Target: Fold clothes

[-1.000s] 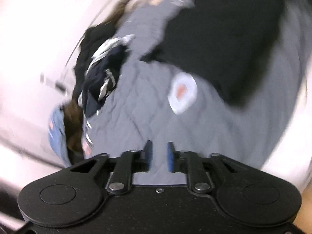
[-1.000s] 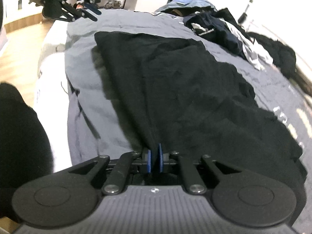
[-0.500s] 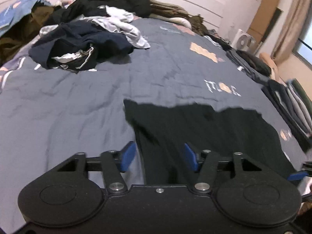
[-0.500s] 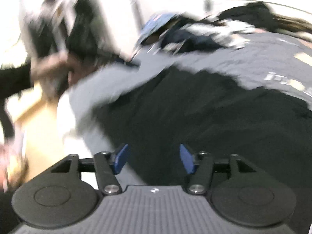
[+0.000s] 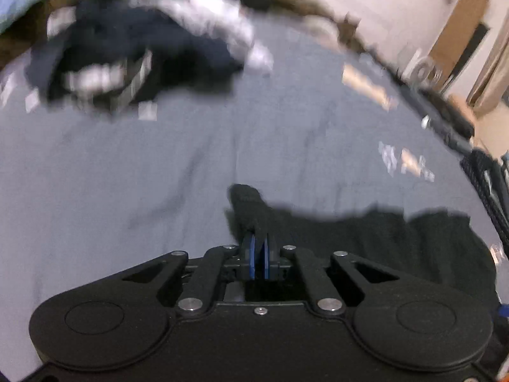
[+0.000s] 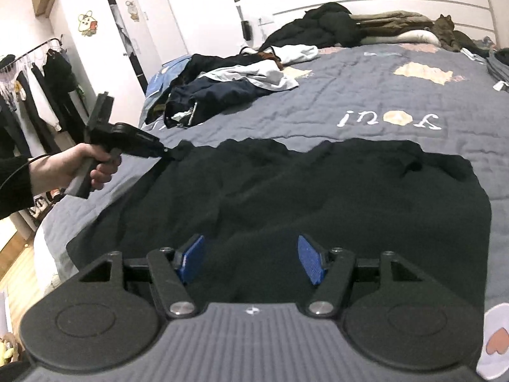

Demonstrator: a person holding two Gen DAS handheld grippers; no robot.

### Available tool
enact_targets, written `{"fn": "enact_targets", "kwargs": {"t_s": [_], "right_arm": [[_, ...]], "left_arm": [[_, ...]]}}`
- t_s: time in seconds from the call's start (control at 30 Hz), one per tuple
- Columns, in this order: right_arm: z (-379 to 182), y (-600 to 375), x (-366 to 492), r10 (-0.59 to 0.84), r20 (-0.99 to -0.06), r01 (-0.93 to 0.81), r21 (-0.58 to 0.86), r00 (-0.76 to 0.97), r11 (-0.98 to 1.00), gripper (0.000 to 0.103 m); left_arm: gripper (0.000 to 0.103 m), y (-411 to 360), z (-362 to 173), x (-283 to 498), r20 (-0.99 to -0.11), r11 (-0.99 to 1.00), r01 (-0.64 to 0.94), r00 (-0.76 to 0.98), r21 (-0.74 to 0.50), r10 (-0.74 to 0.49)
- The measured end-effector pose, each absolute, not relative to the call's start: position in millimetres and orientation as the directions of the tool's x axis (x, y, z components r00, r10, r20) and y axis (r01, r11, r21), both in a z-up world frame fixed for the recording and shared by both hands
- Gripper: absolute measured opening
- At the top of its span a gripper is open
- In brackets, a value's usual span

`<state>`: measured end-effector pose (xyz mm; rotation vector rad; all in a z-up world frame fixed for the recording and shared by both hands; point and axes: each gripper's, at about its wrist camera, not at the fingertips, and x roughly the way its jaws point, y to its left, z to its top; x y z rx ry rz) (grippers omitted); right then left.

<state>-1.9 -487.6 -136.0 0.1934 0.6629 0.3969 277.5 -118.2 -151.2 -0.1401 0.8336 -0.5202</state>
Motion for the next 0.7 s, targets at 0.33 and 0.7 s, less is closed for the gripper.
{"fn": "enact_targets", "kwargs": {"t_s": [0.33,0.7], "right_arm": [[-125,-512,2,0.354,-0.531,-0.223,0.296,0.77,0.929,0.064],[-123,-592,53,0.11,-0.595,-0.062,0.1,0.796,0.993,0.064]], "left_arm": [[0.051,-80,-157,253,-0.669,0.921,0.245,0.634,-0.303,-0.388],[0.051,-129,-123,211,-0.647,0.864,0.474,0.607,-0.171,-0.462]]}}
